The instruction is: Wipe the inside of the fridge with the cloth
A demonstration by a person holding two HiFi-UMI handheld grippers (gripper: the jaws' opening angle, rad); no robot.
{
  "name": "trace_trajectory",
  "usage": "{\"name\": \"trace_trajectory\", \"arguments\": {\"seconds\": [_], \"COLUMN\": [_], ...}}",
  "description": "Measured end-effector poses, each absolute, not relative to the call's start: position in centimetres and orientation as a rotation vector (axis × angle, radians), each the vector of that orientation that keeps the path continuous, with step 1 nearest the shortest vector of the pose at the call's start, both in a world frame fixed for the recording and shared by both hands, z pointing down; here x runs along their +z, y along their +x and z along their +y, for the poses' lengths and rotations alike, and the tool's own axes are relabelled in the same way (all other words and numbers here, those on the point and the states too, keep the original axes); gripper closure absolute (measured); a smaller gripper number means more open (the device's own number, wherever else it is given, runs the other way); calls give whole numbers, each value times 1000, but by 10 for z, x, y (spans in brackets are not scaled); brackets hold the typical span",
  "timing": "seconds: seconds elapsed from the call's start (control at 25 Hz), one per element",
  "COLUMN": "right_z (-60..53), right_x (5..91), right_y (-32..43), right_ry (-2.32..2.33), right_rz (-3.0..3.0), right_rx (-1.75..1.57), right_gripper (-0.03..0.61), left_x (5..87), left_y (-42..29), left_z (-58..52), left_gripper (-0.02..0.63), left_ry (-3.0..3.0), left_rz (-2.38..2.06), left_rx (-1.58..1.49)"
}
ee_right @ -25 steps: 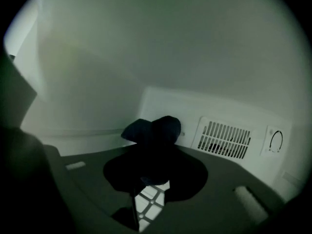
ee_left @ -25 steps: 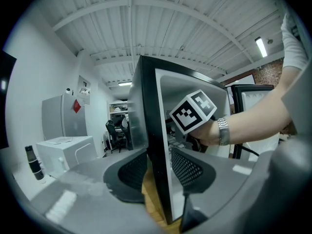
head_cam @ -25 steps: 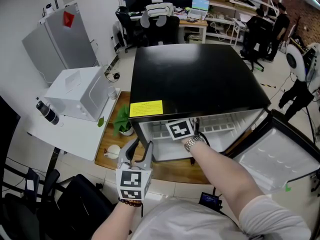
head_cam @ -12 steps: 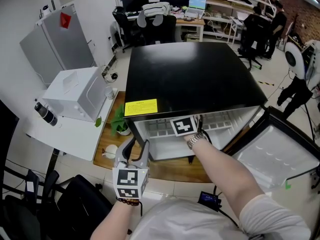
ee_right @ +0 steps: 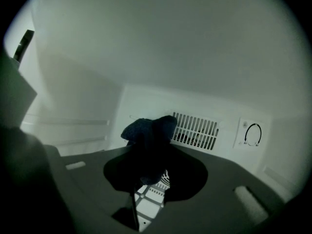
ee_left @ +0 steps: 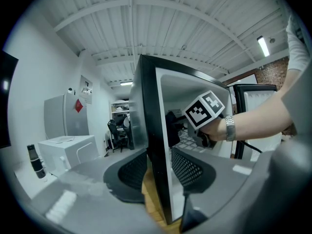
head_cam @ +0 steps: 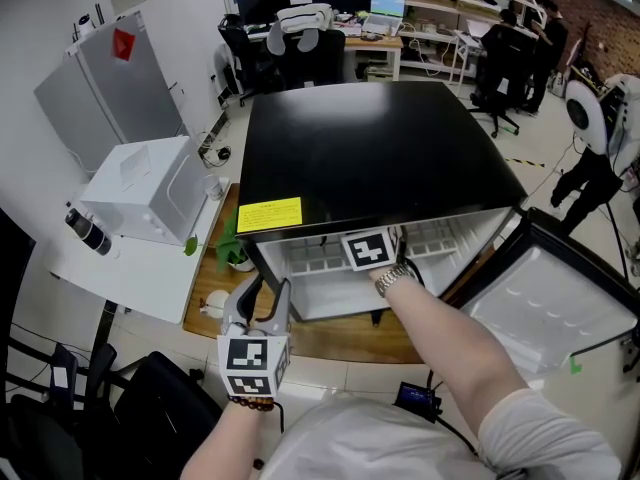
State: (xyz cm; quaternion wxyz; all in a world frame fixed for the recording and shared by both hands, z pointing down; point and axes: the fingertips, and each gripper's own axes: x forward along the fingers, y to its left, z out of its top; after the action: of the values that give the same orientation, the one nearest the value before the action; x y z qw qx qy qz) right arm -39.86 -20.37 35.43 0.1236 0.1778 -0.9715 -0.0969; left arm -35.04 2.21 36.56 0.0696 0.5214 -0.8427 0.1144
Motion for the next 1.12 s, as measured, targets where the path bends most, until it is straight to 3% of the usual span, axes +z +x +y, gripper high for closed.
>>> {"name": "trace_trajectory", "arguments": {"seconds": [1.12], "right_z": [-257], "right_x": [354], "right_y": [-345], "right_ry": [679], "right_rz": [-2792], "right_rx": [-258], "right_gripper": [472], "left_x": [364], "left_y": [-351], "left_z": [21], "left_gripper": [462], "left_ry": [1556], "left_rz": [-2553], "left_rx": [318]}}
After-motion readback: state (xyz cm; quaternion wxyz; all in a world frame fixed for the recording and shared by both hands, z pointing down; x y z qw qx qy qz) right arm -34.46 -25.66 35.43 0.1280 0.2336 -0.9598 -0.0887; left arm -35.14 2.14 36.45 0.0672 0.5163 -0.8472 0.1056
